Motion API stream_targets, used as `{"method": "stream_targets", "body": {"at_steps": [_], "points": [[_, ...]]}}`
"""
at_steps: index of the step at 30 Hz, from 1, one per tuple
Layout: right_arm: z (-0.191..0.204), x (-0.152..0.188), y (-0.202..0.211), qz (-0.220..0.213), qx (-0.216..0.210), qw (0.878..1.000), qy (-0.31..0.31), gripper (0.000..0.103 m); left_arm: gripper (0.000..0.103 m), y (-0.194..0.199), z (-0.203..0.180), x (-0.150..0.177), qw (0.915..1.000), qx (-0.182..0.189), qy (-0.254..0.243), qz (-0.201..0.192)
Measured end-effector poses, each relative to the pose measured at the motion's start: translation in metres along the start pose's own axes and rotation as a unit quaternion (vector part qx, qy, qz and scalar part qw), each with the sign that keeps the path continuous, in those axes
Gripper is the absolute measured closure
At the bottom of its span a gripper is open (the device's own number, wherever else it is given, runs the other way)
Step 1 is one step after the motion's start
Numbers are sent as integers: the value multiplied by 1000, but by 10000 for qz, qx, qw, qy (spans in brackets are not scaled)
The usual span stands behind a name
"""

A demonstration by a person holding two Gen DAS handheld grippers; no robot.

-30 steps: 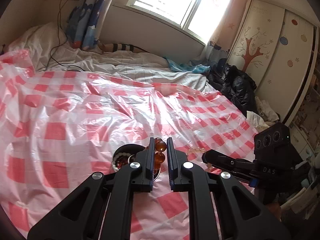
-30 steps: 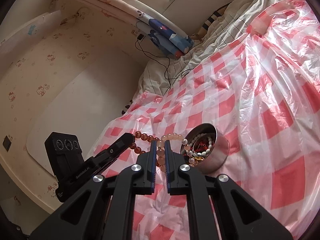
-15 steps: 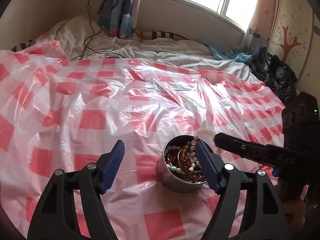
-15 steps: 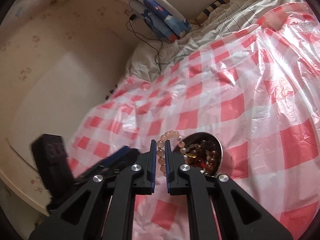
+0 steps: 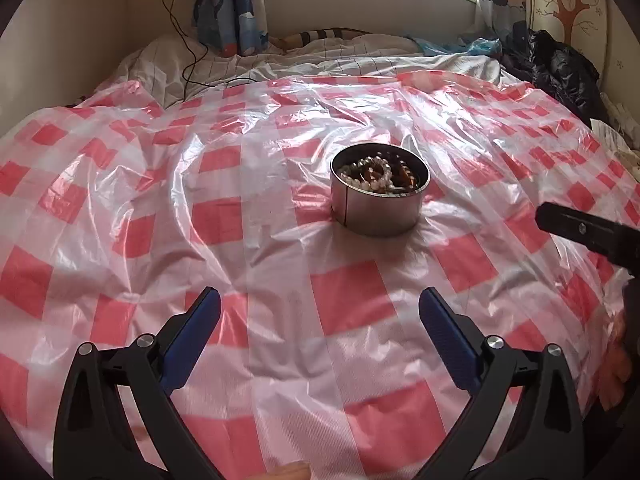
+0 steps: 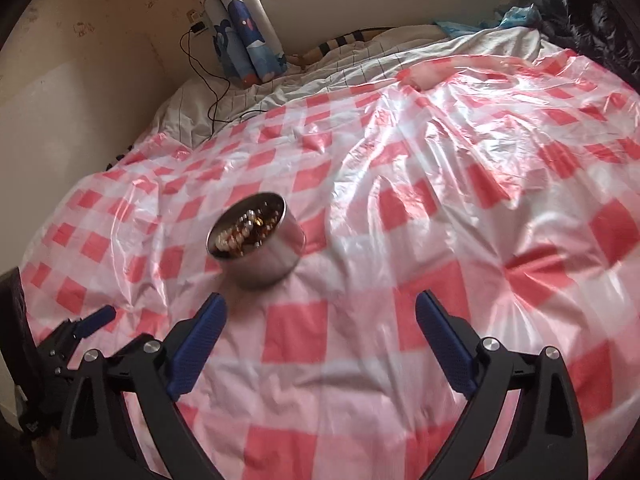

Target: Organize jewelry

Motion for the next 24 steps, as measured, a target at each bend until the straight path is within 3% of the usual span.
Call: {"method": "stream_targets", "body": {"at_steps": [5,10,18,24], "points": [[22,33,47,-402,407,9960,691,8,8,35,-13,27,9997,181,136,-108],[53,37,64,-891,570,9861,1280,7,8,54,-21,38,9998,22,89,-175],[56,40,61,-969,597,9885,998,7,8,62,-9,42,9989,-335,161,-280],[42,40,51,-840,651,9923,638,7,8,57,-8,42,9989,-348,168,-263]]}}
Point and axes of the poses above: each gripper's, at about its wrist camera, not at the fingertips, and y roughly against the way its jaws point, z to its left, x to its underside, the point moved 3 cm from there along -y, roughly the way its jaws point, and after that the axes turned 11 degrees about -z, right-handed, at the moved point
